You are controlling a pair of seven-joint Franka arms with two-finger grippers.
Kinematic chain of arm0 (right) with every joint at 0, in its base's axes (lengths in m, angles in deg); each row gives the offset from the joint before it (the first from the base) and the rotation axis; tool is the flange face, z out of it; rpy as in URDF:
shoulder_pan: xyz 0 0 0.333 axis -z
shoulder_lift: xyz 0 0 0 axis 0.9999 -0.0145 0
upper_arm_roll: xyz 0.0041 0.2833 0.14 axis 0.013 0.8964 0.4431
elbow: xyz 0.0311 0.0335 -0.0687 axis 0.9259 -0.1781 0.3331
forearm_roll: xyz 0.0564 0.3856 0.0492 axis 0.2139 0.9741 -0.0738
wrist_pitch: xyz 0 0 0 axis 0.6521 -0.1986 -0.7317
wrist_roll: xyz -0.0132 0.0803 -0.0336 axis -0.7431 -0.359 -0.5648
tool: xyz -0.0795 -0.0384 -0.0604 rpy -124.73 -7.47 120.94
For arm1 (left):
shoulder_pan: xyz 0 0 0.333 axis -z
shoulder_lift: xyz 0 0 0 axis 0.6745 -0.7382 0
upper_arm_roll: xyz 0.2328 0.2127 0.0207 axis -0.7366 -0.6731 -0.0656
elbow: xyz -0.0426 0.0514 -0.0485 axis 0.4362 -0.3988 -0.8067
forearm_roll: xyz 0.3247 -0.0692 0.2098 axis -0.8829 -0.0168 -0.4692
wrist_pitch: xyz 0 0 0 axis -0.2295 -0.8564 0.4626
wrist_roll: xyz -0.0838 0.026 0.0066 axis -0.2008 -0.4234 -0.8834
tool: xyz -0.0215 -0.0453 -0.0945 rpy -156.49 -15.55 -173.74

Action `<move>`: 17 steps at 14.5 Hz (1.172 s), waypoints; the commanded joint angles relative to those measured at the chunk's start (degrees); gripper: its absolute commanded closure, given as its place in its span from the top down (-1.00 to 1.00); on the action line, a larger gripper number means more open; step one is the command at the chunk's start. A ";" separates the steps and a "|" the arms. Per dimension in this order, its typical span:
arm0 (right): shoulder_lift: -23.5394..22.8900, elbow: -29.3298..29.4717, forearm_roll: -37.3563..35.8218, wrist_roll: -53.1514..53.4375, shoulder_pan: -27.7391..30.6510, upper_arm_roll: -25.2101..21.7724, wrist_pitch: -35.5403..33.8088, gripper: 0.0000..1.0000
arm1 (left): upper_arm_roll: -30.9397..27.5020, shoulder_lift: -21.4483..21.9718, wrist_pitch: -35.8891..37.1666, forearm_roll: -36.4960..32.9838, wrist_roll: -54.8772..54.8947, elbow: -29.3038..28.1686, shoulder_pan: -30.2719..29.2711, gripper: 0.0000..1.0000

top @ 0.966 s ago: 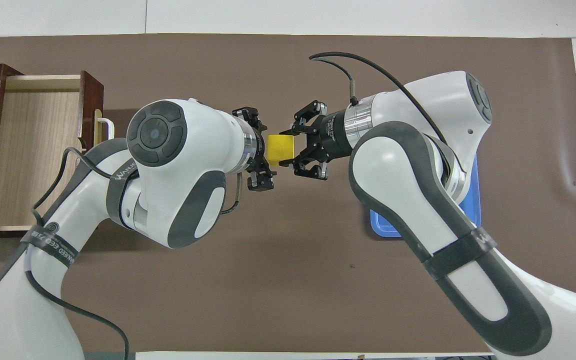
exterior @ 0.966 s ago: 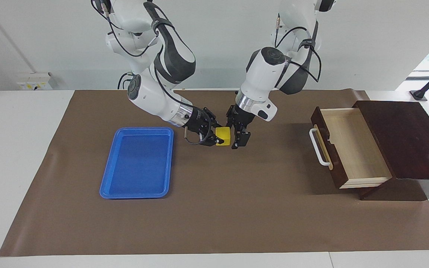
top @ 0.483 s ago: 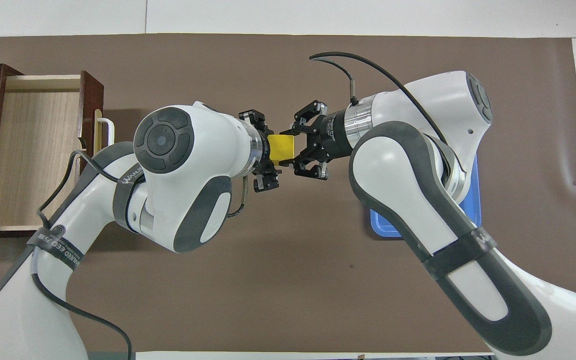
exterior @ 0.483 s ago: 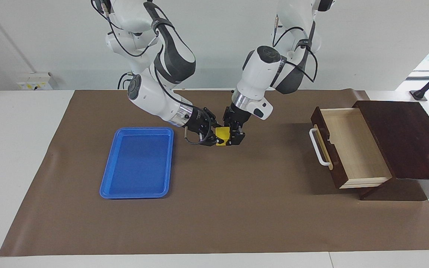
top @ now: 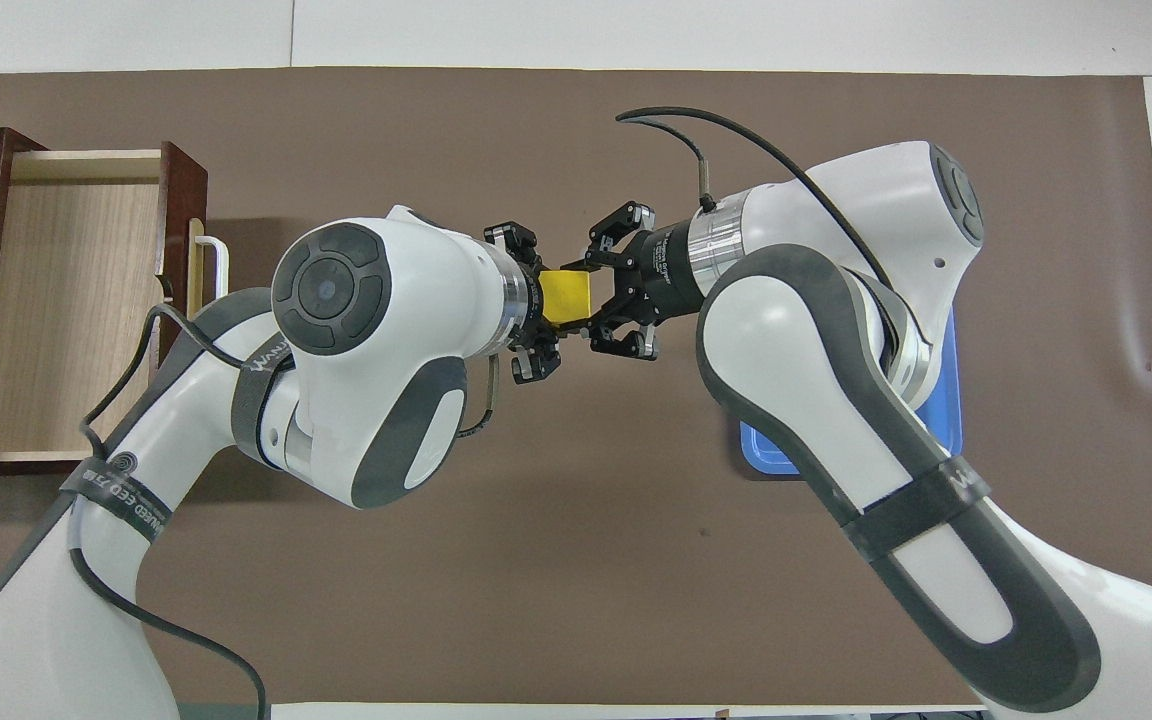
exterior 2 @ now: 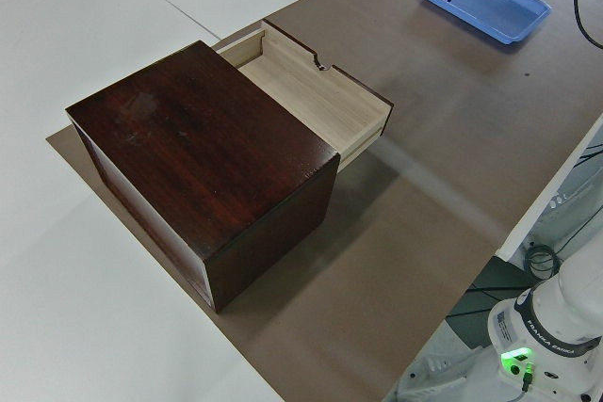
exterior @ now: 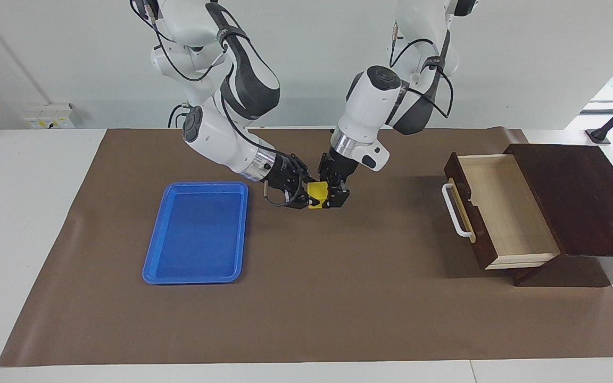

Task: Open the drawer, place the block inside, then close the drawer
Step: 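Close the left gripper on the yellow block and open the right gripper, then move the block into the drawer with the left gripper while the right gripper withdraws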

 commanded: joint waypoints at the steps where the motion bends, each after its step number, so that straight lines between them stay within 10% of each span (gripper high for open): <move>1: 0.00 1.02 -0.58 3.73 1.44 0.37 -0.22 1.00 | -0.79 1.84 -0.21 0.92 1.38 -2.06 0.09 -1.00; 11: 0.09 2.43 -1.28 3.64 3.45 0.11 -3.55 1.00 | -1.49 7.64 25.52 3.28 36.58 7.07 -25.19 -1.00; 17: 0.35 8.30 -11.99 -6.95 12.67 0.02 -16.80 1.00 | -1.84 7.91 25.90 2.77 60.41 4.80 -40.23 -1.00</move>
